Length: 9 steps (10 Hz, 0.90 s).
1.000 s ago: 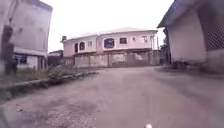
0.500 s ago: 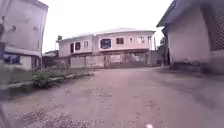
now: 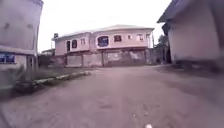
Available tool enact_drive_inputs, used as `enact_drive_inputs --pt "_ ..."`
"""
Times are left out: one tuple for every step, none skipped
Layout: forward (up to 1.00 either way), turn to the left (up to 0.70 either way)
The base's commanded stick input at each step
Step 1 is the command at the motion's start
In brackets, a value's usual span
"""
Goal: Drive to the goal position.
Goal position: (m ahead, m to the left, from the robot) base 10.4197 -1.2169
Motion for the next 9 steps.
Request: enact_drive_inputs --pt "1.00 0.00" --pt "1.00 0.00" --pt "1.00 0.00" --pt "1.00 0.00" --pt "1.00 0.00" --pt "1.00 0.00" --pt "1.00 0.00" --pt "1.00 0.00" --pt "1.00 0.00"
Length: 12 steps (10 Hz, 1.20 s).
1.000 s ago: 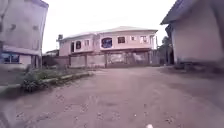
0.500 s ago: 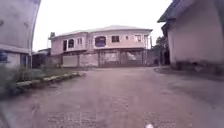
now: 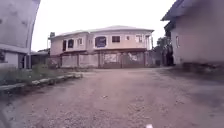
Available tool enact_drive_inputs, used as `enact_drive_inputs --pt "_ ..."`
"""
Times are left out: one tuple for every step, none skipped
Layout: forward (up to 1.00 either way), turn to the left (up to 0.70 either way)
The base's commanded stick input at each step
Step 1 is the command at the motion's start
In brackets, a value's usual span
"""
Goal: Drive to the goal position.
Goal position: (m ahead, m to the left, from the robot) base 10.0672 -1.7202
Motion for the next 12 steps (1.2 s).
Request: enact_drive_inputs --pt "1.00 0.00" --pt "1.00 0.00" --pt "1.00 0.00" --pt "1.00 0.00" --pt "1.00 0.00" --pt "1.00 0.00" --pt "1.00 0.00" --pt "1.00 0.00" --pt "1.00 0.00" --pt "1.00 0.00" --pt "1.00 0.00" --pt "1.00 0.00"
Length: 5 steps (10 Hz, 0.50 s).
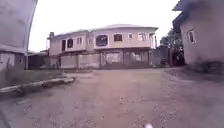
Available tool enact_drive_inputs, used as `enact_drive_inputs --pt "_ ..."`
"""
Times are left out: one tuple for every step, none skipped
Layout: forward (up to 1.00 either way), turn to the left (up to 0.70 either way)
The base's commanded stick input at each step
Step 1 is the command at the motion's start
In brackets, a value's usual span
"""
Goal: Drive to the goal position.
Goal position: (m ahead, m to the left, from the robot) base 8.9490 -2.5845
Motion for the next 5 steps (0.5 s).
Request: enact_drive_inputs --pt "1.00 0.00" --pt "1.00 0.00" --pt "1.00 0.00" --pt "1.00 0.00" --pt "1.00 0.00"
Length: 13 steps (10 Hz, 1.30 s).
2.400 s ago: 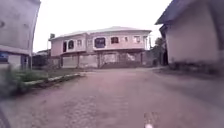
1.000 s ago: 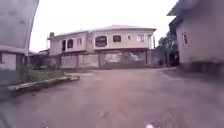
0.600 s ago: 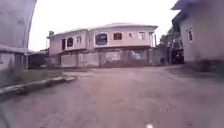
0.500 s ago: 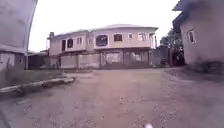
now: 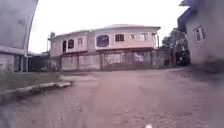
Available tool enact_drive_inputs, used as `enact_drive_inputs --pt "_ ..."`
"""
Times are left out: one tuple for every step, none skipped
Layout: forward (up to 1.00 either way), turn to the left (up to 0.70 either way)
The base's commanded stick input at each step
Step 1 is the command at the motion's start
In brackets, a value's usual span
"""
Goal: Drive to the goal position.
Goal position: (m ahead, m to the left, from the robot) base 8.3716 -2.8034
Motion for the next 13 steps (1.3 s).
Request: enact_drive_inputs --pt "1.00 0.00" --pt "1.00 0.00" --pt "1.00 0.00" --pt "0.99 0.00" --pt "0.90 0.00" --pt "0.85 0.00" --pt "0.85 0.00" --pt "0.85 0.00" --pt "0.85 0.00" --pt "0.85 0.00" --pt "0.85 0.00" --pt "0.85 0.00" --pt "0.85 0.00"
